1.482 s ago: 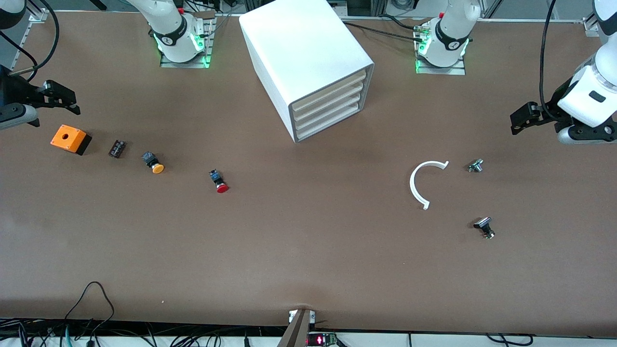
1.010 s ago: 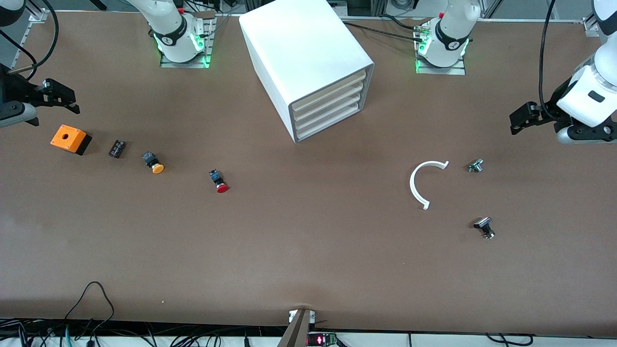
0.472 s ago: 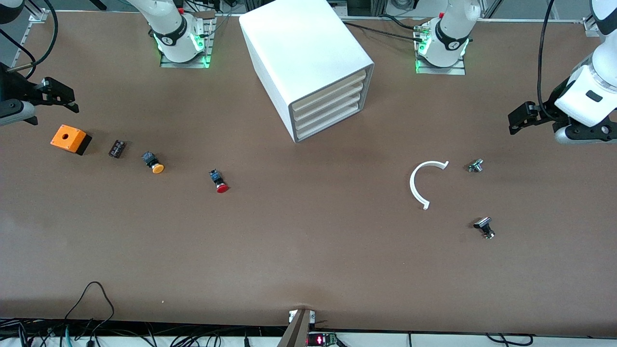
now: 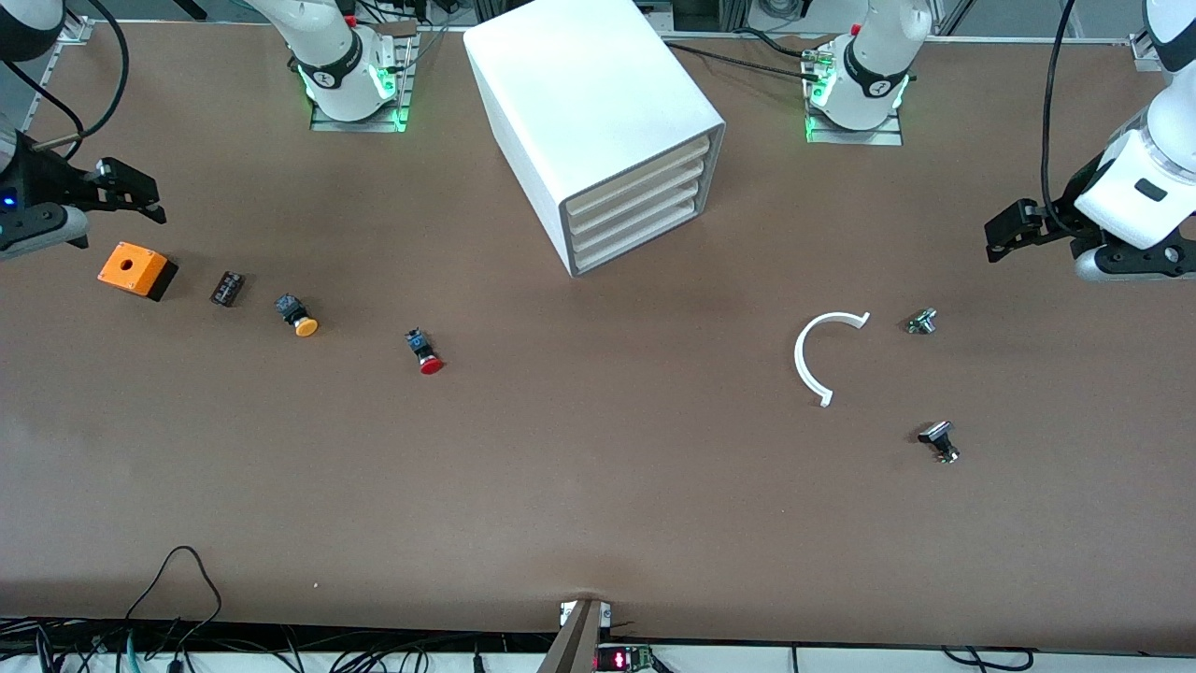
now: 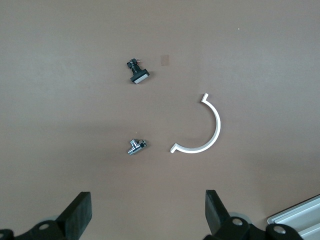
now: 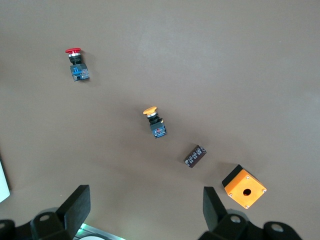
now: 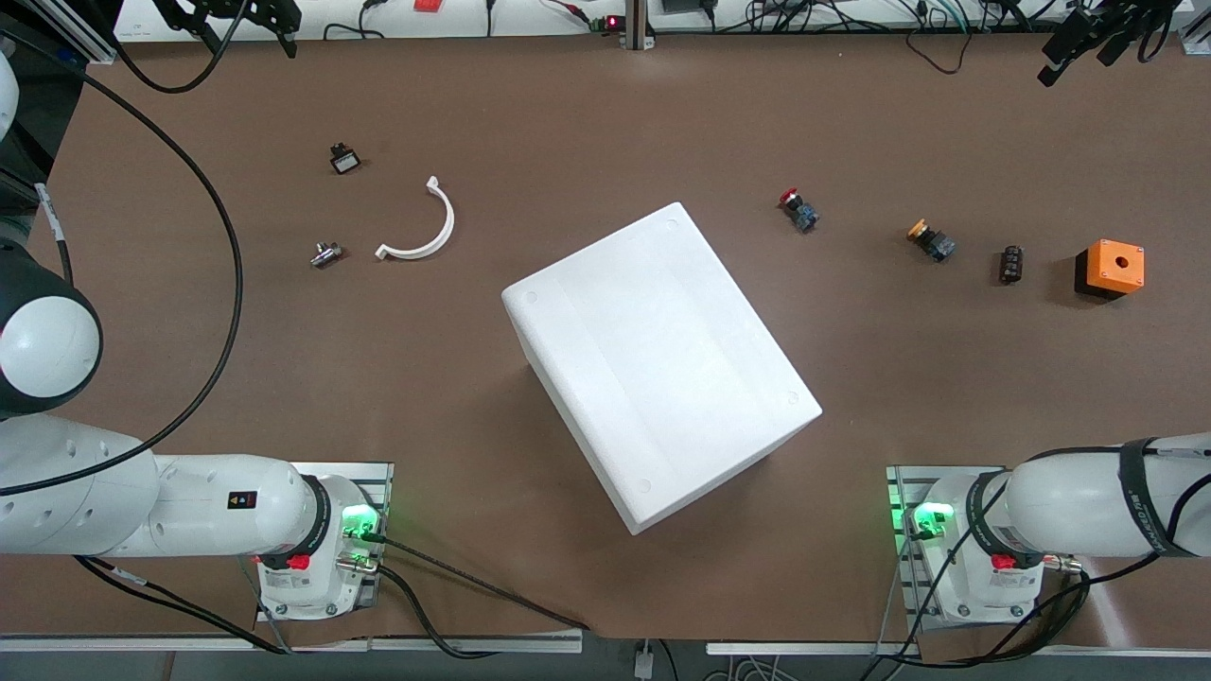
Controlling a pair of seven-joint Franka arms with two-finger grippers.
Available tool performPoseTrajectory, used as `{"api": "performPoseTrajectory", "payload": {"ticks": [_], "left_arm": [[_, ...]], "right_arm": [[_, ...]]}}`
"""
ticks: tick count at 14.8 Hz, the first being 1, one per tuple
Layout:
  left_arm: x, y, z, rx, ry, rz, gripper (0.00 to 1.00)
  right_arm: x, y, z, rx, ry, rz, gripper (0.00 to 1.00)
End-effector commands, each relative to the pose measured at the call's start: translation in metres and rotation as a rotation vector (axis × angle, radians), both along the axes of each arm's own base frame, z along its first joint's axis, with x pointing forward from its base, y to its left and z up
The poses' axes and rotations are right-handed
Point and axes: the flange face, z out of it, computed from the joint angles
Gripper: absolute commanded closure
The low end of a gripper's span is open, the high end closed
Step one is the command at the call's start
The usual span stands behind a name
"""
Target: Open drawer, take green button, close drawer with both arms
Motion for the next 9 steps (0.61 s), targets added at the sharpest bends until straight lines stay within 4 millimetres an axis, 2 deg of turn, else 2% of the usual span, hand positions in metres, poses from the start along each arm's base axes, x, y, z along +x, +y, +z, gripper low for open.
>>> {"api": "performPoseTrajectory", "payload": {"ticks": [1,3,5,6,7,9], "left_arm": [[0.013,0.003,-0.008,-0.01,0.015,0.006,0.0],[0.019,-0.004,-0.009,-0.084,0.016,0.009,0.0],[0.028,-0.01,-0.04,-0.097,0.073,-0.001,0.0],[0.026,-0.018,-0.059,-0.101,0.111,-0.013,0.0],[0.017,-0.038,-0.073,-0.101,0.151,-0.051,0.0],[0.01,-0.057,-0.079,-0.099,0.196,-0.083,0.0]], "right_arm": [[0.001,0.006,-0.007,-0.004,0.017,0.027,0.0],[0.004,0.007,-0.013,0.0,0.029,0.027,0.0],[0.005,0.012,-0.013,-0.002,0.026,0.038,0.0],[0.005,0.02,-0.013,-0.004,0.026,0.05,0.0],[0.005,0.02,-0.012,-0.004,0.025,0.05,0.0],[0.006,0.021,-0.013,0.003,0.023,0.048,0.0]]}}
